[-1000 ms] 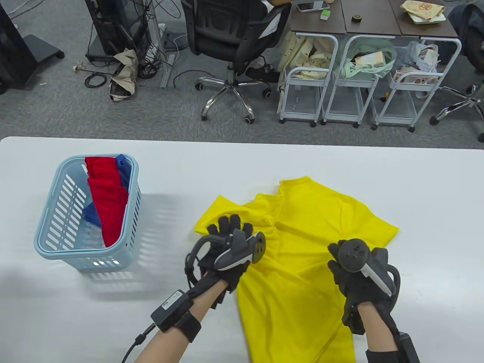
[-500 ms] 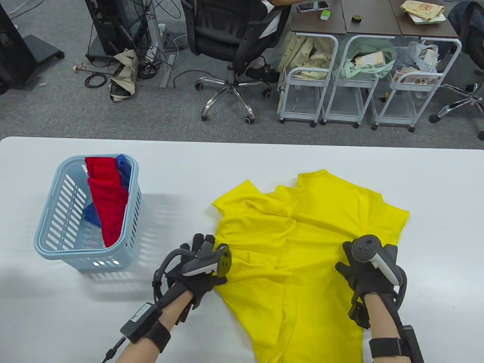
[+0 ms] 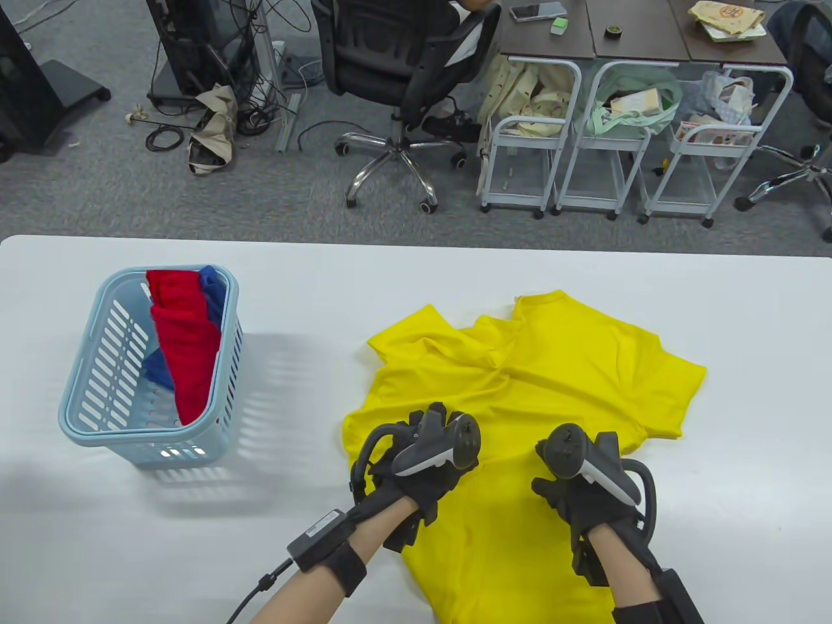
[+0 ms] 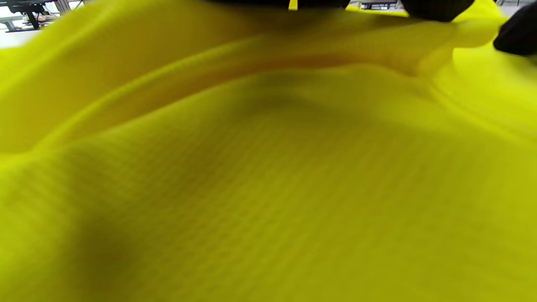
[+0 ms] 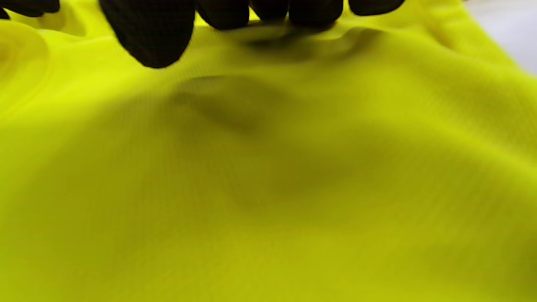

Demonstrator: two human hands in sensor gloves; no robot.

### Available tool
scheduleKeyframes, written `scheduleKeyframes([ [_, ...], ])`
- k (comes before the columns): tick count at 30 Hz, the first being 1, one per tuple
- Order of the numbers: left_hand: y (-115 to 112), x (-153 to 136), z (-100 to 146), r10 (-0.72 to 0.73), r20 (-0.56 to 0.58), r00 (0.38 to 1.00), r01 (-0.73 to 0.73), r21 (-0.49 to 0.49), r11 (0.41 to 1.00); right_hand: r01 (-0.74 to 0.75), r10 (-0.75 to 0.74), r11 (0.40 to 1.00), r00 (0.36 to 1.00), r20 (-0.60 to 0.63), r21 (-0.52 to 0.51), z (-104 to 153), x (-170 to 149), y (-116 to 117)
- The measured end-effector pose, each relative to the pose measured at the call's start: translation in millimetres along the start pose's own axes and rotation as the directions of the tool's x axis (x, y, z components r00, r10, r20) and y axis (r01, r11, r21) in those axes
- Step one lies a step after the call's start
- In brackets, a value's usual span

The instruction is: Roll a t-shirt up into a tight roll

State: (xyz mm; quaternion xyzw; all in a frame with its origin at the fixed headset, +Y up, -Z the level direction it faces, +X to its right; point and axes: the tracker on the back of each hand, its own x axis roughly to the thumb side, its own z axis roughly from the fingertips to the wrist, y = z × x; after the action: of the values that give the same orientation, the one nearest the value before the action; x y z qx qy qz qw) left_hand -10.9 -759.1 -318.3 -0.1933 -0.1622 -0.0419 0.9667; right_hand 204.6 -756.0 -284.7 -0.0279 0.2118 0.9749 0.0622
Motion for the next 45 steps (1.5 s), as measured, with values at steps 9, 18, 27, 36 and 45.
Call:
scheduleKeyframes([
  [9,9,-3,23,0.016,0.262,0.965,-0.047,0.114,0.992,0.045,-0.045,0.999,0.999,-0.018,0.004,-9,-6,-4],
  [18,4,-1,24,-0.152,0.335,0.93,0.104,0.158,0.982,0.097,-0.096,0.995,0.995,-0.033,0.021,-12,-19,-2],
  [27,4,-140,83,-0.018,0.066,0.998,0.047,-0.474,0.879,0.188,-0.185,0.982,0.979,-0.08,0.028,-21,-39,-5],
  [36,23,-139,80,0.154,0.04,0.987,-0.142,-0.21,0.967,0.184,-0.181,0.982,0.981,-0.073,0.037,-21,-38,-4],
  [45,-25,-87,14,-0.039,0.102,0.994,0.062,-0.238,0.969,0.199,-0.197,0.978,0.979,-0.047,0.059,-20,-43,-3],
])
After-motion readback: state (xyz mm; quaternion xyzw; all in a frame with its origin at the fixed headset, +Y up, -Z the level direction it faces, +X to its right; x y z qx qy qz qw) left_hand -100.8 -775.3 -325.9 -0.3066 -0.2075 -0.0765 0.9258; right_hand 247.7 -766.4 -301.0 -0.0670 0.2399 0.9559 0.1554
